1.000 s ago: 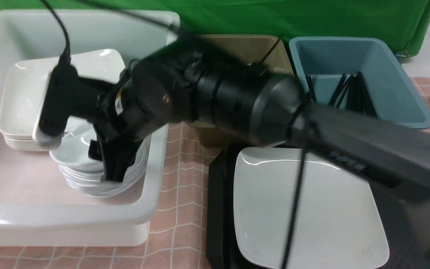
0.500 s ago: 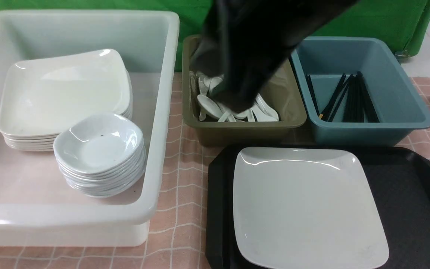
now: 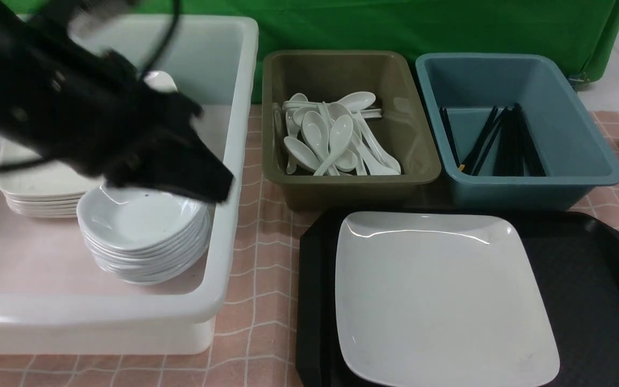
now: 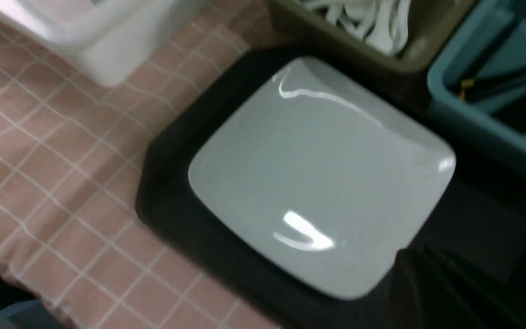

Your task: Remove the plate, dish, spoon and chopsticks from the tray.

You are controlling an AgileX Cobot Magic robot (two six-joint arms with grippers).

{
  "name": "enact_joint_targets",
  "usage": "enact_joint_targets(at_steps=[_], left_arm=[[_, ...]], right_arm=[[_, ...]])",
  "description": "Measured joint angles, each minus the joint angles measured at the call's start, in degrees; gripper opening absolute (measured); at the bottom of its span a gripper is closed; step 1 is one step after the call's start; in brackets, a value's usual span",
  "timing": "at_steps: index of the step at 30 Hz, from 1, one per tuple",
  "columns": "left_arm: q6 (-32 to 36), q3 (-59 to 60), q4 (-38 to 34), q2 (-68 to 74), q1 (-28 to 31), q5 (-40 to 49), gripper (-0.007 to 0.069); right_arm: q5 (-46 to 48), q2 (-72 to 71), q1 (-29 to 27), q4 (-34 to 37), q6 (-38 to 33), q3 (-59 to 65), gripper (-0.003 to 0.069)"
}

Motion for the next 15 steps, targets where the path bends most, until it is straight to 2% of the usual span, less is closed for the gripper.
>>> enact_joint_targets(at_steps=[4, 5, 6, 7, 8, 11, 15], left_arm=[[-8.93, 5.95, 5.15, 0.22, -10.78, -6.79, 0.0128], [-9.44, 6.18, 5.37, 0.3, -11.26, -7.0, 0.014], [-14.05, 8.13, 6.83, 1.17, -15.5, -9.19, 0.0202], [-15.2, 8.56, 6.99, 1.62, -17.26, -9.81, 0.0232], [-15.59, 8.7, 7.08, 1.79, -17.69, -10.02, 0.0232], [-21.36, 9.64, 7.37, 6.55, -24.18, -13.89, 0.0363], [-24.91, 9.82, 7.37, 11.77, -27.18, -19.25, 0.0445]], right_arm=[[-1.93, -11.0, -0.74, 0.11, 9.39, 16.65, 0.003], [-2.31, -11.92, -0.74, 0.11, 10.29, 17.35, 0.003], [-3.8, -15.63, -0.85, 0.23, 13.93, 22.82, 0.003], [-4.42, -17.06, -0.85, 0.23, 15.45, 24.8, 0.003], [-4.57, -17.4, -0.85, 0.23, 15.84, 25.24, 0.003], [-6.4, -21.79, -0.85, 0.27, 19.73, 30.65, 0.003], [-6.64, -22.86, -0.85, 0.27, 20.67, 31.91, 0.003]])
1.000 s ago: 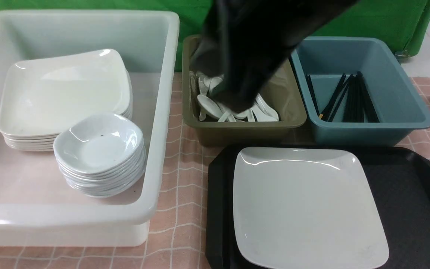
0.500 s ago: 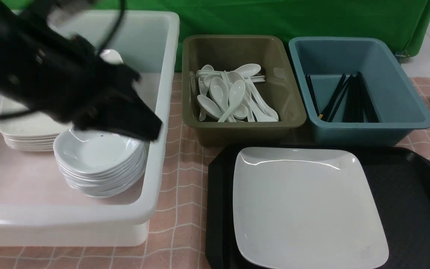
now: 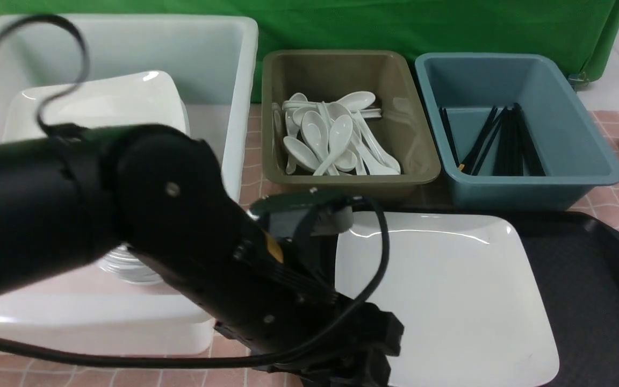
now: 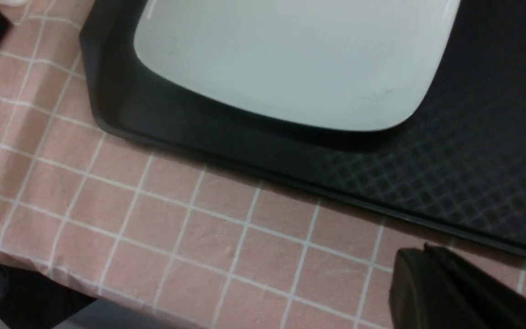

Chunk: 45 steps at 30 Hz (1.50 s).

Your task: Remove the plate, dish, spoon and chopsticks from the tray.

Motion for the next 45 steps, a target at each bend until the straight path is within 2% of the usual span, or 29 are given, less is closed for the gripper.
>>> enact_joint_targets(at_steps=[5, 17, 23, 25, 29, 33, 35, 42, 45], left_arm=[[-2.56, 0.06, 0.05, 6.74, -0.25, -5.99, 0.0487], [-3.05, 0.06, -1.63, 17.83, -0.25, -14.4, 0.0475], [-2.88, 0.06, -5.0, 19.52, -0.25, -17.74, 0.0476], [-0.72, 0.06, -9.17, 20.04, -0.25, -18.47, 0.0476], [8.38, 0.12, -19.03, 20.76, -0.59, -19.99, 0.0476], [14.1, 0.12, -23.96, 20.84, -0.71, -20.27, 0.0476], [15.29, 0.12, -23.97, 20.84, -0.71, -20.73, 0.0476], [14.14, 0.12, -14.63, 20.84, -0.15, -26.73, 0.0476], [13.72, 0.12, -14.61, 21.21, -0.21, -29.13, 0.0476]], right_arm=[[-0.73, 0.0, 0.0, 0.0, -0.21, 0.14, 0.003], [-0.73, 0.0, 0.0, 0.0, -0.68, 0.14, 0.003], [-0.73, -0.09, 0.0, 0.0, -0.9, 0.14, 0.003], [-0.73, -0.06, 0.0, 0.0, -0.9, 0.14, 0.003], [-0.79, -0.06, 0.0, 0.0, -0.95, 0.14, 0.003], [-1.01, -0.06, 0.0, 0.0, -1.03, 0.14, 0.003], [-1.14, -0.06, 0.0, 0.0, -1.03, 0.14, 0.003], [-1.44, -0.06, 0.0, 0.0, -1.03, 0.14, 0.003], [-1.62, -0.06, 0.0, 0.0, -0.96, 0.14, 0.003]])
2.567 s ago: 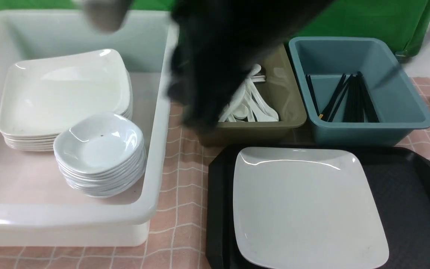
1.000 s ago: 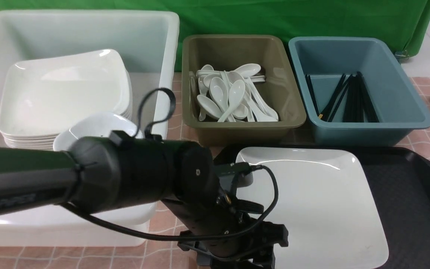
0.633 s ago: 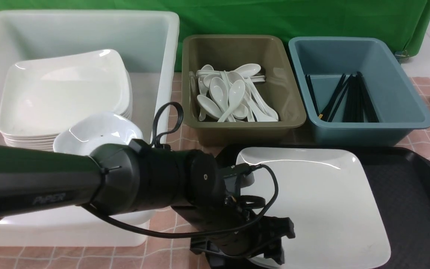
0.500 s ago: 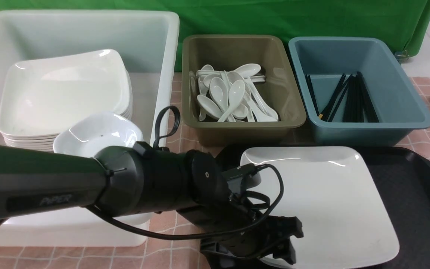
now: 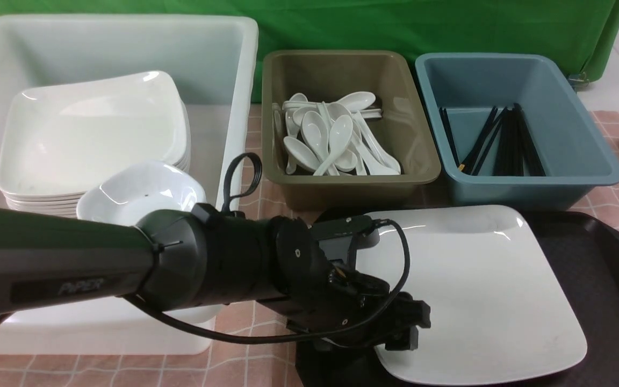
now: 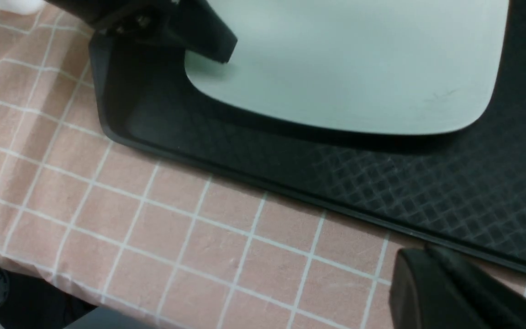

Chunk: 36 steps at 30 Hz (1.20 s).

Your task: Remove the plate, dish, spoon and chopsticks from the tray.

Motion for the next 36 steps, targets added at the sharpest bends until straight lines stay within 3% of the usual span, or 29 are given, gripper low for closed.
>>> enact_joint_targets(at_steps=[12, 16, 22, 26, 36], left_arm=[[0.0, -1.09, -4.19, 2.93, 0.0, -0.92, 0.0451], [-0.32, -1.09, -4.19, 3.05, 0.12, -1.03, 0.0351], [-2.21, -1.03, -5.27, 3.66, 0.24, -1.78, 0.0099], [-2.81, -1.03, -5.96, 3.52, 0.24, -1.07, 0.0052], [-2.8, 0.01, -3.5, -4.12, 0.25, 2.22, 0.0018]], right_arm=[[-0.17, -0.04, 0.0, 0.48, 0.06, 0.0, 0.003], [-0.17, -0.04, 0.0, 0.87, 0.06, 0.0, 0.003], [-0.17, -0.04, 0.0, 1.27, 0.06, 0.0, 0.003], [-0.17, -0.04, 0.0, 1.31, 0.06, 0.0, 0.003], [-0.17, -0.04, 0.0, 1.31, 0.06, 0.0, 0.003]])
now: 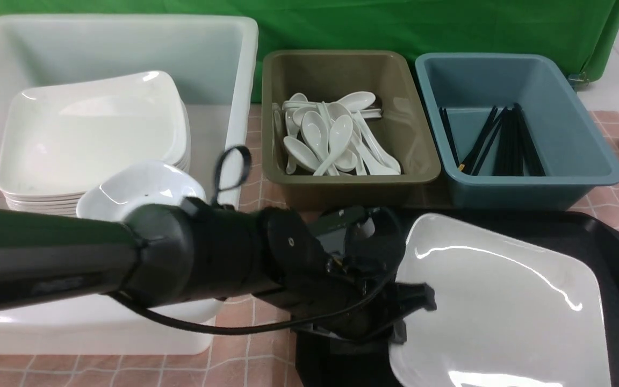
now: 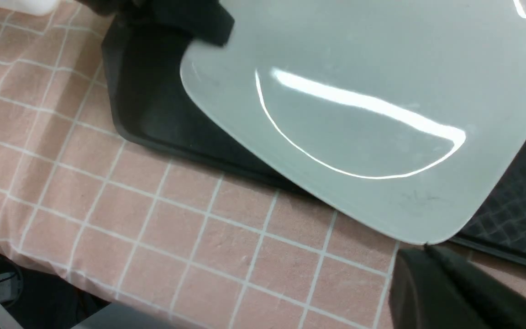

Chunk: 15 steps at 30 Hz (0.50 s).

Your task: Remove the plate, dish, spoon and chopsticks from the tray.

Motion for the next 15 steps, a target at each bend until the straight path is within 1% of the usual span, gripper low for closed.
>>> enact_joint_targets(at_steps=[12, 15], left_arm=[[0.27, 0.31, 1.99, -11.61, 0.13, 0.58, 0.0022], [-0.18, 0.31, 1.93, -13.52, 1.25, 0.82, 0.0022]], right_arm=[[0.0, 0.0, 0.0, 0.0, 0.0, 0.0, 0.0032], [0.0, 0.0, 0.0, 0.0, 0.0, 0.0, 0.0032]])
